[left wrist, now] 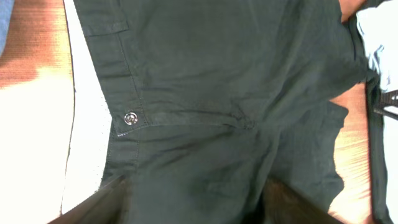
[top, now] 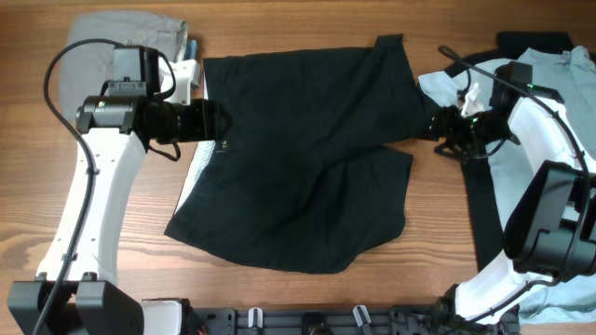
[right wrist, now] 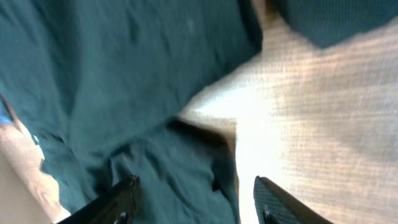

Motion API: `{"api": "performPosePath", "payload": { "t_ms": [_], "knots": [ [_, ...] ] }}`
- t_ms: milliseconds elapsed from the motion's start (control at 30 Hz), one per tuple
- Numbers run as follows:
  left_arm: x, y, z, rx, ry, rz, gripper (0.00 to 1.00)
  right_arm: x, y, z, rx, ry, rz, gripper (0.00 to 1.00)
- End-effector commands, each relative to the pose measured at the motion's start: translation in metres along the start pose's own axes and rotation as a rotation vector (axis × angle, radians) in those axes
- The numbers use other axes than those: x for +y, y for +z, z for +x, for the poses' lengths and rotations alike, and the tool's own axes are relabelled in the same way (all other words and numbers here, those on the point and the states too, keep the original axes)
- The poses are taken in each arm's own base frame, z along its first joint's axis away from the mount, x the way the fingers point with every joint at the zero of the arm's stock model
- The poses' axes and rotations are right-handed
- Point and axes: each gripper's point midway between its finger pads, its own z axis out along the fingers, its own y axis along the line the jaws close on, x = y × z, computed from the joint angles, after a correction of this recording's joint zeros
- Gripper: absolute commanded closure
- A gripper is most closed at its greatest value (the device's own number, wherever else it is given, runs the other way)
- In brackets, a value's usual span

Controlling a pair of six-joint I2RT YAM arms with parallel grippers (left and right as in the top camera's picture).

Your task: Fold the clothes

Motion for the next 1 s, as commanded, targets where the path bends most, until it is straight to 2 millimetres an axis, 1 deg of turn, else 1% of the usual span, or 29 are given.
{"api": "performPosePath", "payload": {
  "t_ms": [0, 33, 67, 133, 167, 200, 267, 300, 367, 433, 467, 533, 567, 600, 633, 667, 700, 733, 833, 867, 900, 967],
  "knots": [
    [0.002, 0.007, 0.003, 0.017, 0.004, -0.007, 0.51, -0.009, 0.014, 0.026, 0.052, -0.070, 0.101, 0.42],
    [0.003, 0.011, 0.005, 0.032, 0.002, -0.007, 0.56, -0.011, 0.025, 0.032, 0.059, -0.075, 0.113, 0.42],
    [0.005, 0.016, 0.008, 0.051, -0.006, -0.008, 0.55, -0.013, 0.035, 0.035, 0.057, -0.085, 0.123, 0.41],
    [0.011, 0.028, 0.017, 0.092, -0.023, -0.013, 0.49, -0.016, 0.049, 0.037, 0.036, -0.119, 0.140, 0.41],
    [0.015, 0.035, 0.022, 0.117, -0.033, -0.017, 0.49, -0.018, 0.056, 0.037, 0.020, -0.113, 0.151, 0.50],
    [0.018, 0.043, 0.028, 0.146, -0.046, -0.018, 0.49, -0.016, 0.058, 0.035, 0.012, -0.125, 0.140, 0.72],
    [0.025, 0.057, 0.036, 0.194, -0.066, -0.022, 0.53, -0.016, 0.054, 0.028, -0.014, -0.136, 0.147, 0.96],
    [0.028, 0.063, 0.039, 0.213, -0.074, -0.023, 0.55, -0.015, 0.047, 0.023, -0.027, -0.130, 0.150, 0.96],
    [0.035, 0.079, 0.047, 0.265, -0.096, -0.027, 0.58, -0.015, 0.016, 0.007, -0.084, -0.110, 0.195, 0.96],
    [0.041, 0.092, 0.053, 0.299, -0.110, -0.029, 0.57, -0.010, -0.022, -0.012, -0.171, -0.113, 0.249, 0.96],
    [0.044, 0.097, 0.054, 0.307, -0.114, -0.030, 0.55, -0.005, -0.035, -0.018, -0.208, -0.121, 0.260, 0.96],
    [0.047, 0.106, 0.055, 0.318, -0.119, -0.030, 0.52, 0.009, -0.056, -0.032, -0.295, -0.159, 0.250, 0.96],
    [0.048, 0.108, 0.056, 0.320, -0.120, -0.030, 0.52, 0.012, -0.059, -0.036, -0.321, -0.169, 0.245, 0.96],
    [0.049, 0.109, 0.055, 0.316, -0.118, -0.030, 0.51, 0.014, -0.061, -0.041, -0.341, -0.176, 0.240, 0.95],
    [0.049, 0.110, 0.053, 0.309, -0.115, -0.030, 0.48, 0.015, -0.062, -0.043, -0.353, -0.181, 0.238, 0.62],
    [0.049, 0.110, 0.051, 0.303, -0.112, -0.029, 0.44, 0.016, -0.062, -0.046, -0.360, -0.184, 0.235, 0.35],
    [0.049, 0.110, 0.051, 0.300, -0.111, -0.029, 0.42, 0.016, -0.062, -0.046, -0.361, -0.184, 0.235, 0.29],
    [0.049, 0.110, 0.050, 0.298, -0.110, -0.029, 0.41, 0.015, -0.061, -0.043, -0.348, -0.179, 0.236, 0.28],
    [0.050, 0.110, 0.051, 0.299, -0.109, -0.034, 0.41, 0.014, -0.056, -0.027, -0.282, -0.161, 0.222, 0.27],
    [0.053, 0.110, 0.050, 0.298, -0.105, -0.053, 0.41, 0.015, -0.053, -0.019, -0.246, -0.156, 0.204, 0.27],
    [0.062, 0.110, 0.050, 0.297, -0.093, -0.103, 0.41, 0.018, -0.050, -0.010, -0.209, -0.153, 0.182, 0.27],
    [0.067, 0.113, 0.052, 0.306, -0.080, -0.120, 0.41, 0.023, -0.047, 0.003, -0.152, -0.160, 0.137, 0.27]
  ]
}}
